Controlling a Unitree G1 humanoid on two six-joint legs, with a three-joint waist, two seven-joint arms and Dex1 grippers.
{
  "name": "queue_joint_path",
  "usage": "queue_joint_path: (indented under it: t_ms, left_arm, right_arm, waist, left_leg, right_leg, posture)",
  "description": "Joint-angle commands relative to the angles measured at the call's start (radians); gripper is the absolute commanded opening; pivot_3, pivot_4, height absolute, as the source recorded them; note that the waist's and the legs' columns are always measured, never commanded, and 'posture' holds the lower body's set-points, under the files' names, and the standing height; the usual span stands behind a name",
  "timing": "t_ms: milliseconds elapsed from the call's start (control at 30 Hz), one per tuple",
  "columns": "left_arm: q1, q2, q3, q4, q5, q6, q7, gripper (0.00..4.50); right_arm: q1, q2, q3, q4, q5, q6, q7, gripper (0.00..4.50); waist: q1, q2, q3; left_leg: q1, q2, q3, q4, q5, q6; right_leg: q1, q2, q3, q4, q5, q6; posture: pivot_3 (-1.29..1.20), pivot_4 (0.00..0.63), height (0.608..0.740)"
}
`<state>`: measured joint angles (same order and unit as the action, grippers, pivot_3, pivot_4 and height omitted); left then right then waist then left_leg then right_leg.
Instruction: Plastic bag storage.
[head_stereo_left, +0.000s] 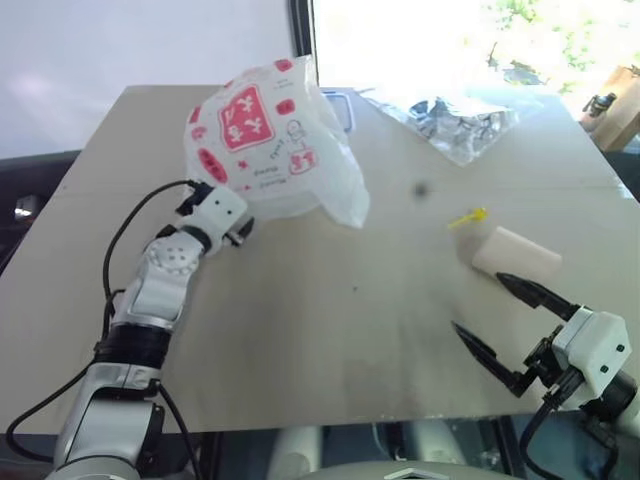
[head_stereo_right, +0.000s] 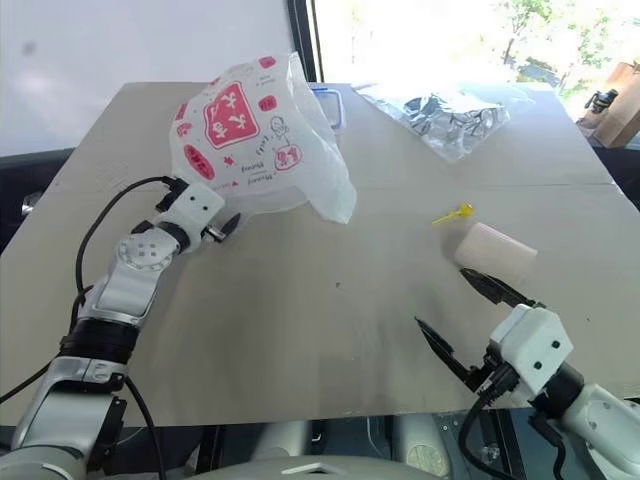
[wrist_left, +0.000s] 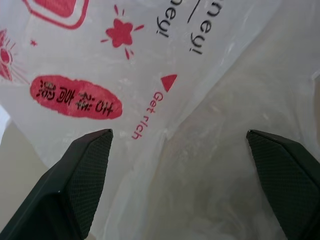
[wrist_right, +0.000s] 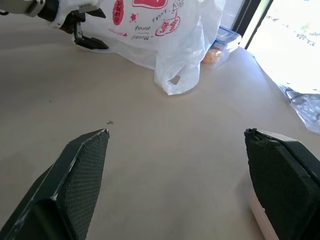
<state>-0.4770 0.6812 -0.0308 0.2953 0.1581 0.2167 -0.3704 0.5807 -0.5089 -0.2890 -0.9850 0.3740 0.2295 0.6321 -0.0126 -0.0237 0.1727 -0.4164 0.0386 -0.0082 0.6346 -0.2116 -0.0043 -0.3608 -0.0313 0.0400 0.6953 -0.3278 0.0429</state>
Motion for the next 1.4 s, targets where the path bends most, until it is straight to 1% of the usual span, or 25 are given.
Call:
queue_joint_path:
  t_ms: [33, 200, 300, 433, 533, 633, 733, 933, 1167, 1267, 1367, 1400]
  left_arm:
    - [0.006, 0.009, 0.047, -0.033, -0.011, 0.069, 0.004, 4.5]
    - [-0.09, 0.006, 0.017, 0.065, 0.033, 0.082, 0.023, 4.5]
    - [-0.137, 0.012, -0.029, 0.138, 0.092, 0.055, 0.038, 4.5]
    - [-0.195, -0.006, -0.076, 0.261, 0.149, -0.051, 0.104, 4.5]
    - [-0.224, -0.03, -0.059, 0.31, 0.137, -0.106, 0.148, 4.5]
    - [-0.233, -0.032, -0.044, 0.334, 0.127, -0.16, 0.167, 4.5]
    - [-0.257, -0.031, -0.078, 0.397, 0.163, -0.229, 0.193, 4.5]
    - [-0.36, -0.078, -0.138, 0.581, 0.225, -0.359, 0.284, 4.5]
    - [-0.509, -0.144, -0.174, 0.782, 0.264, -0.428, 0.363, 4.5]
    - [-0.541, -0.163, -0.165, 0.825, 0.241, -0.452, 0.338, 3.74]
    - [-0.543, -0.161, -0.152, 0.832, 0.221, -0.479, 0.321, 2.41]
    - [-0.537, -0.155, -0.14, 0.819, 0.207, -0.493, 0.315, 1.88]
  right_arm:
    - [0.005, 0.002, 0.01, -0.049, -0.002, -0.001, -0.024, 4.37]
    - [-0.007, 0.001, 0.047, -0.045, -0.021, 0.005, -0.046, 4.37]
    - [-0.023, -0.005, 0.048, -0.037, -0.021, 0.009, -0.053, 4.37]
    - [-0.044, -0.009, 0.056, -0.03, -0.027, 0.016, -0.064, 4.37]
    - [-0.047, -0.01, 0.066, -0.037, -0.034, 0.023, -0.07, 4.37]
    - [-0.044, -0.008, 0.065, -0.042, -0.038, 0.028, -0.075, 4.37]
    - [-0.045, -0.006, 0.068, -0.043, -0.042, 0.031, -0.081, 4.37]
    - [-0.054, -0.006, 0.076, -0.043, -0.045, 0.037, -0.088, 4.37]
    - [-0.074, -0.011, 0.08, -0.047, -0.047, 0.057, -0.099, 4.37]
    - [-0.08, -0.015, 0.087, -0.056, -0.058, 0.074, -0.111, 4.5]
    - [-0.082, -0.019, 0.086, -0.062, -0.064, 0.084, -0.116, 4.5]
    - [-0.081, -0.021, 0.085, -0.061, -0.066, 0.09, -0.117, 4.5]
  waist:
    - [0.0, 0.0, 0.0]
    - [0.003, -0.001, 0.0]
    - [0.003, -0.001, 0.0]
    - [0.003, -0.001, -0.001]
    - [0.003, -0.001, -0.001]
    - [0.003, -0.001, -0.001]
    - [0.003, -0.001, -0.001]
    - [0.007, -0.002, -0.001]
    - [0.008, -0.003, 0.0]
    - [0.002, -0.003, 0.0]
    - [0.0, -0.003, 0.0]
    - [0.0, -0.003, 0.0]
  left_leg:
    - [0.0, 0.0, 0.0, 0.0, 0.0, 0.0]
    - [0.0, -0.001, 0.0, 0.0, 0.0, 0.0]
    - [0.0, -0.001, 0.0, 0.001, 0.0, 0.0]
    - [0.0, -0.001, 0.0, 0.001, 0.0, 0.0]
    - [0.0, -0.001, 0.0, 0.001, 0.0, 0.0]
    - [-0.001, -0.001, 0.0, 0.001, 0.0, 0.0]
    - [-0.001, -0.001, 0.0, 0.001, 0.0, 0.0]
    - [-0.001, -0.002, 0.001, 0.002, 0.0, 0.0]
    - [-0.004, -0.002, 0.001, 0.003, 0.0, 0.0]
    - [-0.004, -0.002, 0.001, 0.003, 0.0, 0.0]
    - [-0.004, -0.002, 0.001, 0.003, 0.0, 0.0]
    - [-0.004, -0.002, 0.001, 0.003, 0.0, 0.0]
  right_leg:
    - [0.0, 0.0, 0.0, 0.0, 0.0, 0.0]
    - [0.0, 0.0, -0.001, 0.001, 0.0, 0.0]
    - [0.001, 0.0, -0.002, 0.001, 0.0, 0.0]
    - [0.001, 0.0, -0.002, 0.001, 0.0, 0.0]
    - [0.001, 0.0, -0.002, 0.001, 0.0, 0.0]
    - [0.001, 0.0, -0.002, 0.001, 0.0, 0.0]
    - [0.001, 0.0, -0.002, 0.001, 0.0, 0.0]
    - [0.001, 0.0, -0.004, 0.001, 0.0, 0.0]
    - [0.0, 0.0, -0.006, 0.0, 0.0, 0.0]
    - [0.0, 0.0, -0.006, 0.0, 0.0, 0.0]
    - [0.0, 0.0, -0.006, 0.0, 0.0, 0.0]
    - [0.0, 0.0, -0.006, 0.0, 0.0, 0.0]
  posture:
    - [0.0, 0.15, 0.74]
    - [0.0, 0.15, 0.74]
    - [0.0, 0.15, 0.74]
    - [0.0, 0.15, 0.74]
    - [0.0, 0.15, 0.74]
    - [0.0, 0.15, 0.74]
    - [0.0, 0.15, 0.74]
    - [0.0, 0.15, 0.74]
    - [0.0, 0.15, 0.74]
    - [0.0, 0.15, 0.74]
    - [0.0, 0.15, 0.74]
    - [0.0, 0.15, 0.74]
